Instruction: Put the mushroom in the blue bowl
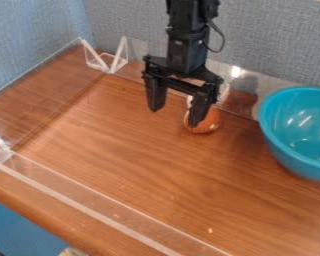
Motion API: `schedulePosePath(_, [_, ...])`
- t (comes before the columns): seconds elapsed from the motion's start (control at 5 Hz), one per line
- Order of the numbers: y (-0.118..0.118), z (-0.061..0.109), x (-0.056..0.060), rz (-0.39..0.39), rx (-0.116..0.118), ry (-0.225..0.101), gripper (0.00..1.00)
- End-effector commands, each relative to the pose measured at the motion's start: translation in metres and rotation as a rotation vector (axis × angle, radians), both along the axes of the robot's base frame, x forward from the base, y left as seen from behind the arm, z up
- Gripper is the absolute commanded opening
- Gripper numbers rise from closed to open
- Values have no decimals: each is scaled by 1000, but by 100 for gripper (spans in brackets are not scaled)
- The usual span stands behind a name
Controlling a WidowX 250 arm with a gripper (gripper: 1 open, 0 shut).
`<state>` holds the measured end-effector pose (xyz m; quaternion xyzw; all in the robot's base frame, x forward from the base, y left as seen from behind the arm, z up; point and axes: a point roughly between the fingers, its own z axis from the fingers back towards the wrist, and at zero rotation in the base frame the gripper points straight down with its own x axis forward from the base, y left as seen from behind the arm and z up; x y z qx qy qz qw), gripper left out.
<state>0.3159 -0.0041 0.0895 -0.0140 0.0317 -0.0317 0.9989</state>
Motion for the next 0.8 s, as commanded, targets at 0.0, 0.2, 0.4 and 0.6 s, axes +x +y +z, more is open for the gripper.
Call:
schedulePosePath(0.0, [6, 23, 10, 24, -9, -90, 100])
schedulePosePath(0.2, [8, 23, 15, 35, -15, -98, 100])
schedulePosePath(0.4, [11, 20, 19, 49, -20, -99, 100])
schedulePosePath(0.6, [12, 19, 23, 61, -26, -102, 100])
